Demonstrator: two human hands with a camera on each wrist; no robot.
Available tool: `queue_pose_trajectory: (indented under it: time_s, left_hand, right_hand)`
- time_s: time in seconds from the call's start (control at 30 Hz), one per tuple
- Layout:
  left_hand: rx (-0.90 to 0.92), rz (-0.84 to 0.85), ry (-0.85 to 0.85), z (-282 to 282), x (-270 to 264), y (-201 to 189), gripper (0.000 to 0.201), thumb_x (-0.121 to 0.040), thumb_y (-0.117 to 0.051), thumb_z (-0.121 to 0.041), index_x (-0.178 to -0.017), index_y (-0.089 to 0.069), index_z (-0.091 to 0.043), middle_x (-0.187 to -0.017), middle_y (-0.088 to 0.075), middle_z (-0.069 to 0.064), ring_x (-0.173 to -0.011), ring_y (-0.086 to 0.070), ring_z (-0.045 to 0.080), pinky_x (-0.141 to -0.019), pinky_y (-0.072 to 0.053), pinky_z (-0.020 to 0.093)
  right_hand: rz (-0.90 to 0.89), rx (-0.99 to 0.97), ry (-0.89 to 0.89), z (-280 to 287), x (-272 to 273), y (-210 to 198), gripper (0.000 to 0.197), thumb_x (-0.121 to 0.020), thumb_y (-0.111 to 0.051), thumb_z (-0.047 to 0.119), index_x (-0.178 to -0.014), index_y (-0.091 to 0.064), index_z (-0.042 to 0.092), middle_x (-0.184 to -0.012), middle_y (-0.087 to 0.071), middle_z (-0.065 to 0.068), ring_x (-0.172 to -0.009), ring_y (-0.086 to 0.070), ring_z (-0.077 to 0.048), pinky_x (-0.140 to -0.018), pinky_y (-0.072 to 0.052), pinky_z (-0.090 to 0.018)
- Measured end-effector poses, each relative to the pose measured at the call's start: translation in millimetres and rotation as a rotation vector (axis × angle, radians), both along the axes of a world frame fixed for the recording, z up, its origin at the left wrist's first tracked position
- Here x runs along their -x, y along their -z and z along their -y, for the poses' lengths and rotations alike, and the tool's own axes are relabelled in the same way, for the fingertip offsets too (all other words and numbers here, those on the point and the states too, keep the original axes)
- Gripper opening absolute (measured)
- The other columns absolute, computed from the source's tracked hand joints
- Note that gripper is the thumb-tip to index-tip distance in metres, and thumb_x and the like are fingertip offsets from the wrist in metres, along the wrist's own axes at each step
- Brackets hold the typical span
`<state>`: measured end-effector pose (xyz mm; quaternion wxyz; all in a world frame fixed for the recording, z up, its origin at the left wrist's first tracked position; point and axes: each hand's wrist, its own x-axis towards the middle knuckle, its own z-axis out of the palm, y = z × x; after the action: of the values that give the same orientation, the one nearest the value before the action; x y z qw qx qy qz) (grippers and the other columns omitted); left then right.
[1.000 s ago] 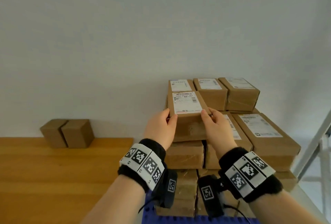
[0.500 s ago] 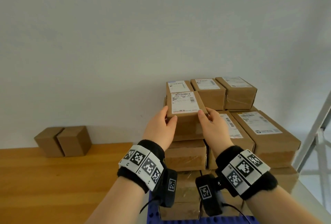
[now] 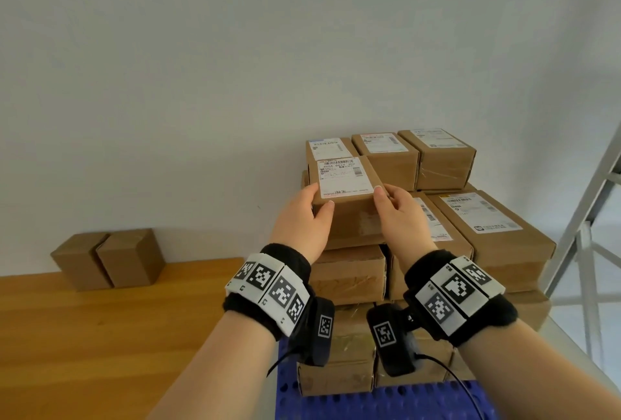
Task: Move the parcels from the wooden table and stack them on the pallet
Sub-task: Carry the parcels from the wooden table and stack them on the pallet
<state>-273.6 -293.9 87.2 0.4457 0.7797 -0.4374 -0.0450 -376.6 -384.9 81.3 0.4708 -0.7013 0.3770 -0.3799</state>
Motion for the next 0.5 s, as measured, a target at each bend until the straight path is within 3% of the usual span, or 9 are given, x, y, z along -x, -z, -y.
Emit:
queue_pose_trajectory:
  time_s: [0.17,0.3,0.5]
  left_hand:
    - [-0.009,0.005,-0.007,-1.4,1.1,-0.4,0.044,-0.098,-0.042,-0.026,-0.141,-0.035,-0.021,-0.140,-0.047,-0.003,-0.125,-0.045,0.013,-0.087,-0.033,0.016]
    - [-0.001,-0.005,-0.004,-1.6,1.6,-1.0,0.043,-0.098,-0.044,-0.026,-0.140,-0.036,-0.020,-0.139,-0.047,-0.003,-0.125,-0.045,0.014,-0.088,-0.033,0.017]
    - [-0.017,-0.016,-0.003,0.3,0.2,-1.0,0.045,-0.098,-0.044,-0.027,-0.141,-0.033,-0.021,-0.141,-0.046,-0.003,-0.127,-0.044,0.015,-0.093,-0.036,0.021]
  right_hand:
    - [0.006,0.007,-0.008,-0.8,-0.3,0.1,0.047,-0.100,-0.038,0.035,-0.141,-0.040,0.012,-0.132,-0.053,-0.002,-0.113,-0.047,-0.011,-0.086,-0.036,-0.023]
    - [0.018,-0.012,-0.005,-0.5,-1.0,-0.1,0.048,-0.100,-0.037,0.037,-0.141,-0.040,0.013,-0.132,-0.052,-0.001,-0.116,-0.048,-0.013,-0.087,-0.036,-0.023]
    - [0.054,-0.041,-0.009,1.0,-0.7,-0.3,0.045,-0.100,-0.034,0.038,-0.139,-0.041,0.014,-0.124,-0.052,0.000,-0.103,-0.044,-0.008,-0.084,-0.035,-0.024]
